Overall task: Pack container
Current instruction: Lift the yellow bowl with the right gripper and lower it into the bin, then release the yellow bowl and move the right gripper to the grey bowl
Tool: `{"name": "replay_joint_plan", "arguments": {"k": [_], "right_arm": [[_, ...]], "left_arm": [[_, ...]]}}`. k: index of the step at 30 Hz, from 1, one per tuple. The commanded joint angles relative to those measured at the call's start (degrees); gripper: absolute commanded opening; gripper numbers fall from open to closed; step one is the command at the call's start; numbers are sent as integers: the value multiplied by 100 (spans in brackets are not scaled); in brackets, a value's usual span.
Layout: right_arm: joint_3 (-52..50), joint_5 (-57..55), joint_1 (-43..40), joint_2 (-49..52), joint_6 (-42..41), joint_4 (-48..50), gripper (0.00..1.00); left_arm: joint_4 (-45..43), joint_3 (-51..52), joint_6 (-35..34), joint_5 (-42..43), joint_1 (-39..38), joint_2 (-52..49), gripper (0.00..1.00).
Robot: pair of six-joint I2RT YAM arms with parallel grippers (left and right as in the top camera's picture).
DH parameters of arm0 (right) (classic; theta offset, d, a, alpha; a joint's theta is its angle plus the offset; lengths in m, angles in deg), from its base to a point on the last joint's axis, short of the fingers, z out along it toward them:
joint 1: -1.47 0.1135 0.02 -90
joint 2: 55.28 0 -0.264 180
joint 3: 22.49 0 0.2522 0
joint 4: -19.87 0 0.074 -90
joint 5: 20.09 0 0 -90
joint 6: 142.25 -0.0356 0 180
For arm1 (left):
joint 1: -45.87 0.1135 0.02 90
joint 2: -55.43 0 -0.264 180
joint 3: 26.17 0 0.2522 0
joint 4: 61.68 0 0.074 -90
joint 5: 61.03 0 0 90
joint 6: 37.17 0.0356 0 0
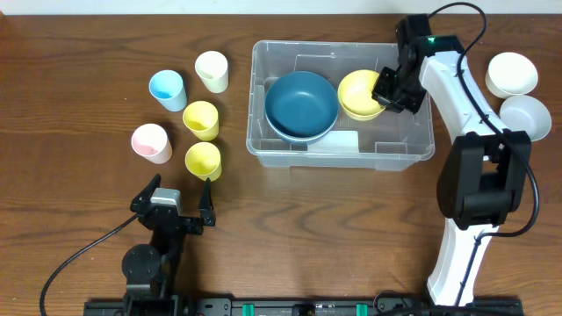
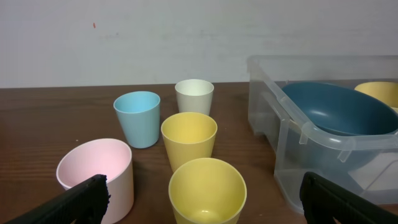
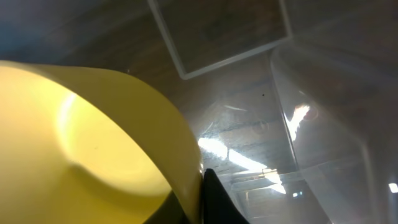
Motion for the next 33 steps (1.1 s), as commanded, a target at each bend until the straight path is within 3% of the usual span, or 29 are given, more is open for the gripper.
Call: {"name": "replay_joint_plan", "arguments": {"k": [1,5,8,10,18,21,29,33], "right_arm": [[-4,37,46,87,-68,20,11],[-4,37,46,87,-68,24,21],[-4,39,46,87,-66,24,40],[-4,39,46,87,-61,22,47],[293,243,28,-85,330,-155,58],[702,284,7,-271,538,-433,65],[2376,216,-352,-946,713,-1606,98],[2660,-470,-870,-1416,282,-2092,99]], "left_arm": [[186,103,79,83,24,35,98],[186,103,79,83,24,35,98],[186,103,76,83,24,35,98],[186,103,79,83,24,35,98],[186,103,79,83,24,35,98],[186,103,79,83,24,35,98],[186,103,79,83,24,35,98],[186,103,79,83,24,35,98]]}}
